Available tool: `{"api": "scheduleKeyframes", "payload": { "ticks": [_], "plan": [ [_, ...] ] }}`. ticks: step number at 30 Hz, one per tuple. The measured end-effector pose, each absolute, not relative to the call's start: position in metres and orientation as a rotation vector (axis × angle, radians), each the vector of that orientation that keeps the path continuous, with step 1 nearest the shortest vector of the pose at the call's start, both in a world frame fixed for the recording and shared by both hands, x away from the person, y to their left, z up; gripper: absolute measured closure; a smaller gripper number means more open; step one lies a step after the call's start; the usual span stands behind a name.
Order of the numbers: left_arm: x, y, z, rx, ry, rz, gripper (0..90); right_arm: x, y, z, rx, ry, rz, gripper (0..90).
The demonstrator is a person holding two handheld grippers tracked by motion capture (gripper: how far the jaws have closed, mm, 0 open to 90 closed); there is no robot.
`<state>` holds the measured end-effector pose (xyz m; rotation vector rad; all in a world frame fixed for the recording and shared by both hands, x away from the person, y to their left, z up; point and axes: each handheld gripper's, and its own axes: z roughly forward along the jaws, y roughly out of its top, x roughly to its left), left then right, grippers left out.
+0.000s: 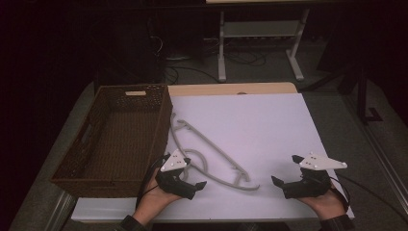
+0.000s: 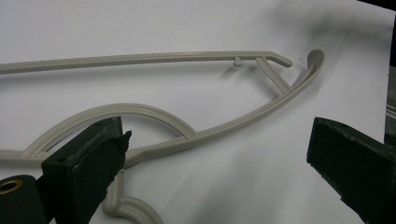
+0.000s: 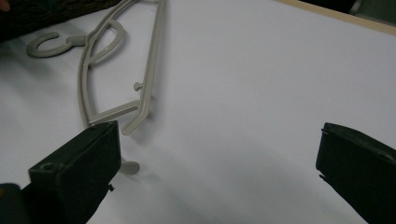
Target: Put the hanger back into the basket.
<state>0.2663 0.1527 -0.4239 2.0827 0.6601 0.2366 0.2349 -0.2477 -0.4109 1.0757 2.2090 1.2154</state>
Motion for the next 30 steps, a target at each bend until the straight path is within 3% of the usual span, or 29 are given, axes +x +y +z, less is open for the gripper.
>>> {"api": "scheduleKeyframes", "payload": {
  "ticks": [13, 30],
  "plan": [
    [0.267, 0.152, -0.425, 2.088, 0.662, 0.237, 4.4, 0.243, -0.244, -0.411, 1.076, 2.255, 1.194, 2.6],
    [0.266, 0.152, -0.425, 2.082, 0.673, 0.245, 4.9, 0.280, -0.203, -0.408, 1.051, 2.395, 1.188, 26.2]
  ]
}}
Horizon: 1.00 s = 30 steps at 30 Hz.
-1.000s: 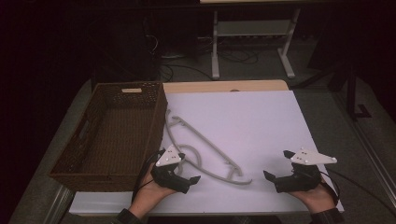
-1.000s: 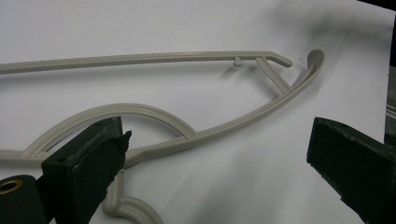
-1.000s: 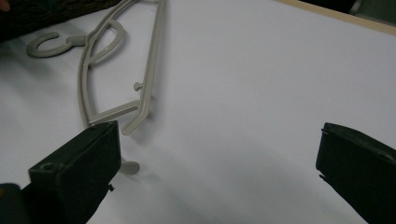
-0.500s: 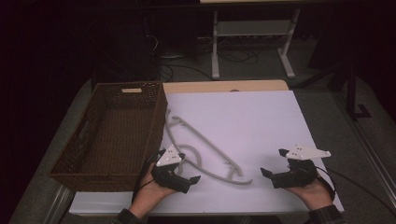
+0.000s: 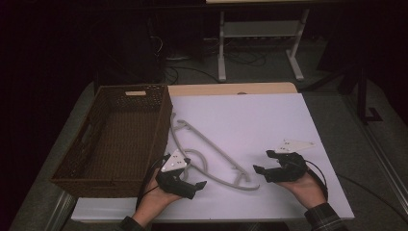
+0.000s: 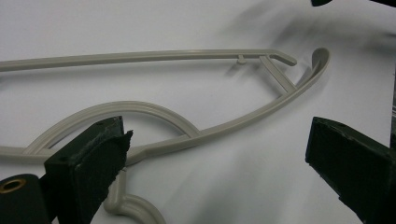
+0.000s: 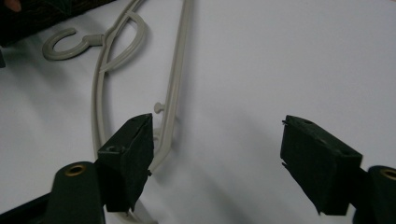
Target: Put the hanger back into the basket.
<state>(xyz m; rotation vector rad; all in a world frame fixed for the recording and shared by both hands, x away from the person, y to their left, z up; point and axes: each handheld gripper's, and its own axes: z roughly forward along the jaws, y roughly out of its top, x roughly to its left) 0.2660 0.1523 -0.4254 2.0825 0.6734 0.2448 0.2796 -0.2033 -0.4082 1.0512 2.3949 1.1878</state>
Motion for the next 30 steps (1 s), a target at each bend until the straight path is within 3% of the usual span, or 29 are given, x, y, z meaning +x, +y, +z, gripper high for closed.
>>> {"api": "scheduleKeyframes", "payload": {
  "ticks": [18, 30],
  "plan": [
    [0.266, 0.152, -0.425, 2.088, 0.678, 0.256, 5.8, 0.319, -0.150, -0.411, 0.993, 2.480, 1.208, 48.4],
    [0.266, 0.153, -0.424, 2.086, 0.679, 0.257, 5.9, 0.353, -0.103, -0.436, 0.994, 2.552, 1.141, 57.6]
  ]
}}
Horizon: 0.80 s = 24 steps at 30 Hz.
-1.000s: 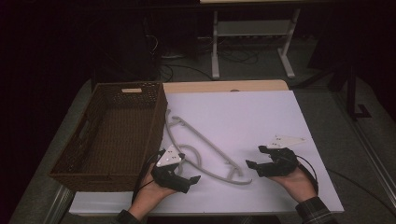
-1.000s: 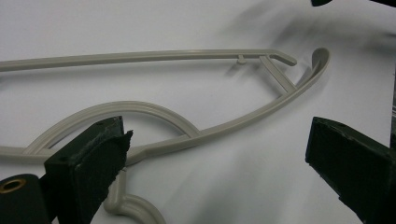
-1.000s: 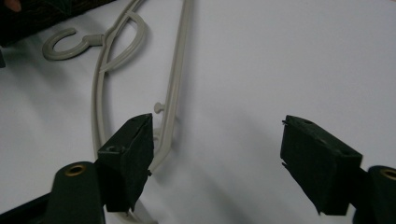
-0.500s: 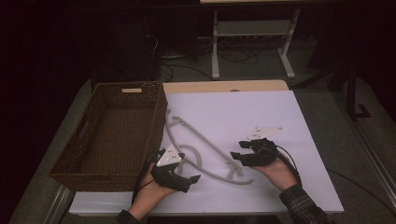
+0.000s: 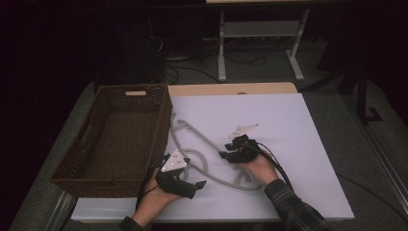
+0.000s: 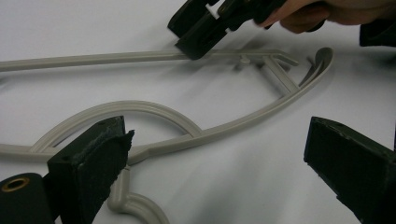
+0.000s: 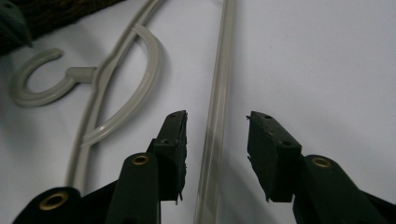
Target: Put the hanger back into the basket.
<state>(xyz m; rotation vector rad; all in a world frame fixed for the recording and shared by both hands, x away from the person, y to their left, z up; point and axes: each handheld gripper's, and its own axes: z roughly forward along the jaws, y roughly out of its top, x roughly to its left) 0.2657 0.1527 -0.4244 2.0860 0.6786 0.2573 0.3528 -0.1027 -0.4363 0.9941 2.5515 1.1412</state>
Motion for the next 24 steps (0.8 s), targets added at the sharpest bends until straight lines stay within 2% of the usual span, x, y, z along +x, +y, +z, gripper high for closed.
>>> {"api": "scheduleKeyframes", "payload": {
  "ticks": [11, 16, 24],
  "plan": [
    [0.265, 0.153, -0.424, 2.088, 0.679, 0.254, 6.0, 0.358, -0.089, -0.447, 0.999, 2.577, 1.068, 67.4],
    [0.265, 0.152, -0.425, 2.089, 0.680, 0.255, 6.0, 0.358, -0.088, -0.450, 0.994, 2.591, 1.036, 76.2],
    [0.265, 0.153, -0.425, 2.088, 0.679, 0.254, 6.0, 0.360, -0.097, -0.448, 1.035, 2.548, 1.008, 79.8]
  ]
}}
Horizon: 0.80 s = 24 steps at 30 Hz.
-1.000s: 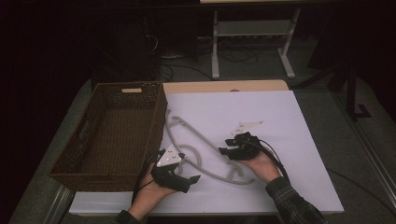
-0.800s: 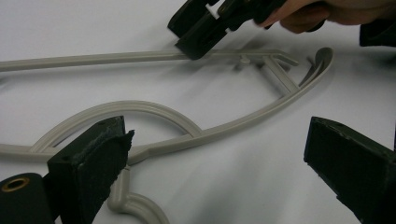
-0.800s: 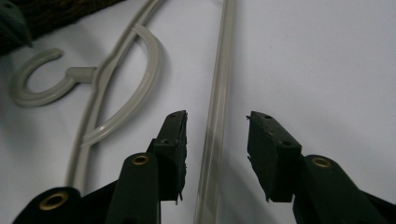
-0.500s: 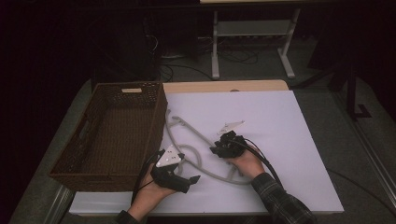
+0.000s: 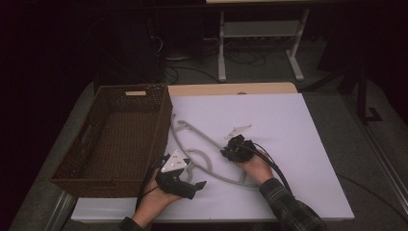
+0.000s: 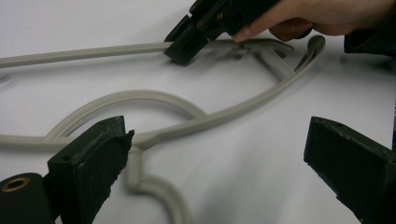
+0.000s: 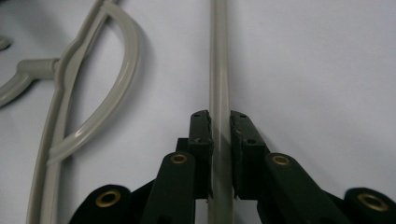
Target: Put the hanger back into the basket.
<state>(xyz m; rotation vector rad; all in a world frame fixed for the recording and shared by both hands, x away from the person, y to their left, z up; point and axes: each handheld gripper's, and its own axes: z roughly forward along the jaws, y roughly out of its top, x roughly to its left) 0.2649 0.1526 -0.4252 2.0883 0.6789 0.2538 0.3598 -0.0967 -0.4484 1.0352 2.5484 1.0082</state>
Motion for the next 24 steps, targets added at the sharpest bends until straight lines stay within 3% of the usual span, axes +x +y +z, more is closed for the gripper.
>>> {"api": "scheduleKeyframes", "payload": {
  "ticks": [24],
  "plan": [
    [0.264, 0.151, -0.426, 2.096, 0.675, 0.254, 6.0, 0.375, -0.186, -0.445, 1.334, 2.294, 0.865, 79.9]
  ]
}}
